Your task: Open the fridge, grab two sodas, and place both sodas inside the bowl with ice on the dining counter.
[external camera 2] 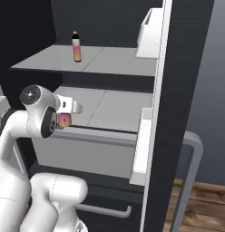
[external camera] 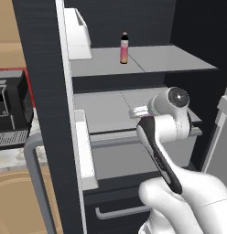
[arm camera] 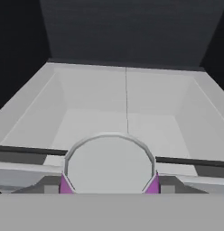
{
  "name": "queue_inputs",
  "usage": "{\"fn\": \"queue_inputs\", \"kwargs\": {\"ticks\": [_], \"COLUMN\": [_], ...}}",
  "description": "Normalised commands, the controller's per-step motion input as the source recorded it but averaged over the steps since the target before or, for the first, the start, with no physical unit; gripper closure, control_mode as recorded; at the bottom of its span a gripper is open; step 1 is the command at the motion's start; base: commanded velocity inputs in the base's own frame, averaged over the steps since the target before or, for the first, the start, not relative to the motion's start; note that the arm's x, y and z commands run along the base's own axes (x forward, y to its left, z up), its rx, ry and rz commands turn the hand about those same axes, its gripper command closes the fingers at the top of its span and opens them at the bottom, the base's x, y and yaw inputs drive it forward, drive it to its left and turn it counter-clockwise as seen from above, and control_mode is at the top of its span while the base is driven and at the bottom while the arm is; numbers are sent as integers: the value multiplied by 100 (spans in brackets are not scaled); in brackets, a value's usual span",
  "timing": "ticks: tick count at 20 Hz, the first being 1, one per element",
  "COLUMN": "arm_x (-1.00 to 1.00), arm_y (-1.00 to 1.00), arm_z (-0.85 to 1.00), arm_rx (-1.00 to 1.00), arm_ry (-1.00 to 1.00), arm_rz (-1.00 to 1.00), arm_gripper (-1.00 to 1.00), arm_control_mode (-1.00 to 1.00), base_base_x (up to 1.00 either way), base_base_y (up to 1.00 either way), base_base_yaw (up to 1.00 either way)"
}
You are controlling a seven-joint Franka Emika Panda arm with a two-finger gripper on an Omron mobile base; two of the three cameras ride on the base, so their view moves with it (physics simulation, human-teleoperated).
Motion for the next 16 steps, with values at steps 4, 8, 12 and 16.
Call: {"fn": "queue_inputs", "kwargs": {"ticks": [4,8,12,16], "arm_x": [-86,-85,-80,-66], "arm_y": [-2,-4,-11,-20], "arm_z": [34,39,48,54], "arm_rx": [0,0,0,0], "arm_ry": [7,6,1,0], "arm_rz": [-1,-1,-1,-2], "arm_gripper": [100,100,100,100], "arm_control_mode": [-100,-100,-100,-100], "base_base_x": [0,0,0,0], "base_base_y": [0,0,0,0], "base_base_yaw": [0,0,0,0]}}
